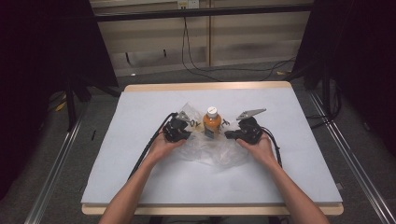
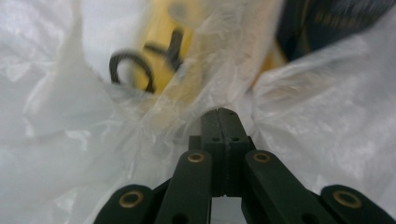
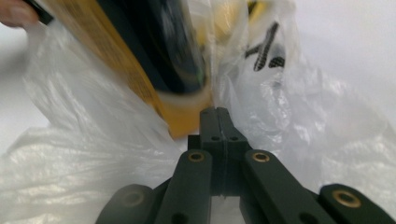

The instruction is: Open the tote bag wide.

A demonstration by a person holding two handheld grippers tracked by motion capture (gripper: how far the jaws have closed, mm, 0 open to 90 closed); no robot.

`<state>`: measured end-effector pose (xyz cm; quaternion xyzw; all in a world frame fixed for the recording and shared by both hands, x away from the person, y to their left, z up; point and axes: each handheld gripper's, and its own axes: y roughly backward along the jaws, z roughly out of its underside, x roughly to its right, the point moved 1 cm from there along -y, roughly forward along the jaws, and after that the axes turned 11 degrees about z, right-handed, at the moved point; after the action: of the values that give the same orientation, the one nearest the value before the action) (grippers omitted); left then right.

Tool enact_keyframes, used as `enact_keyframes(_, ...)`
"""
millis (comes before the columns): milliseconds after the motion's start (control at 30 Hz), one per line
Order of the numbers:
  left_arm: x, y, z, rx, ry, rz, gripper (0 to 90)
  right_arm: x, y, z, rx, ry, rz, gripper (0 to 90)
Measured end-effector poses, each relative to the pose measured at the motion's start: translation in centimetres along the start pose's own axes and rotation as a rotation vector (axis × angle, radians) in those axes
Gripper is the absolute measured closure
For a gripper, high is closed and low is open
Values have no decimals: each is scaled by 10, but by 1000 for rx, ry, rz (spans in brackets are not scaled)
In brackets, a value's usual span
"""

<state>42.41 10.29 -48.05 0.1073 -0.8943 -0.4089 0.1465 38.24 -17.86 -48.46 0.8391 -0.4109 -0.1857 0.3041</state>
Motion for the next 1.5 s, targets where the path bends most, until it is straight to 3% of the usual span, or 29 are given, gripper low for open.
enact_keyframes(33, 0, 2, 2, 2, 15, 19, 900, 1, 1, 8, -17, -1, -12, 900)
enact_keyframes(67, -1, 5, 5, -13, 1, 18, 900, 1, 1, 8, -17, -1, -12, 900)
enact_keyframes(100, 0, 5, 8, 16, 19, 20, 900, 1, 1, 9, -27, 0, -3, 900)
enact_keyframes(200, 3, 15, 16, -29, -19, 3, 900, 0, 3, 12, -63, 37, 30, 900)
enact_keyframes(233, 6, 16, 20, -15, -2, -5, 900, 3, 4, 14, -59, 44, 30, 900)
enact_keyframes(267, 5, 24, 26, -35, -7, -2, 900, 11, 8, 17, -60, 25, 61, 900)
enact_keyframes(333, 5, 28, 30, -43, -11, -11, 900, 17, 10, 18, -57, 9, 63, 900)
enact_keyframes(400, 4, 32, 38, -8, 19, -8, 900, 27, 14, 22, -61, -21, 81, 900)
enact_keyframes(433, 3, 36, 41, -19, 16, 0, 900, 27, 14, 22, -61, -21, 81, 900)
enact_keyframes(500, 2, 42, 48, -26, -2, 2, 900, 31, 18, 22, -75, 23, 138, 900)
enact_keyframes(600, 2, 47, 55, -8, 27, 11, 900, 45, 23, 27, -65, -18, 148, 900)
enact_keyframes(700, 2, 53, 63, 6, 31, 12, 900, 57, 28, 31, -61, -49, 168, 900)
enact_keyframes(833, 4, 56, 67, -9, 19, 6, 900, 59, 29, 32, -55, -45, 177, 900)
enact_keyframes(967, 7, 58, 67, -21, 13, -8, 900, 61, 31, 32, -63, -23, 223, 900)
enact_keyframes(1033, 6, 59, 67, -42, -6, -6, 900, 63, 32, 33, -62, -31, 225, 900)
enact_keyframes(1067, 6, 58, 71, 22, 49, 6, 900, 64, 33, 35, -53, -41, 230, 900)
enact_keyframes(1200, 3, 59, 75, 78, 80, 36, 900, 61, 32, 34, -31, -55, 202, 900)
enact_keyframes(1267, 3, 61, 75, 84, 75, 45, 900, 60, 33, 32, -15, -61, 185, 900)
enact_keyframes(1300, 5, 62, 73, 118, 82, 45, 900, 56, 36, 27, 21, -61, 160, 900)
enact_keyframes(1333, 6, 64, 72, 118, 84, 46, 900, 54, 38, 24, 39, -66, 151, 900)
enact_keyframes(1500, 12, 69, 68, 147, 69, 37, 900, 47, 45, 18, 68, -59, 117, 900)
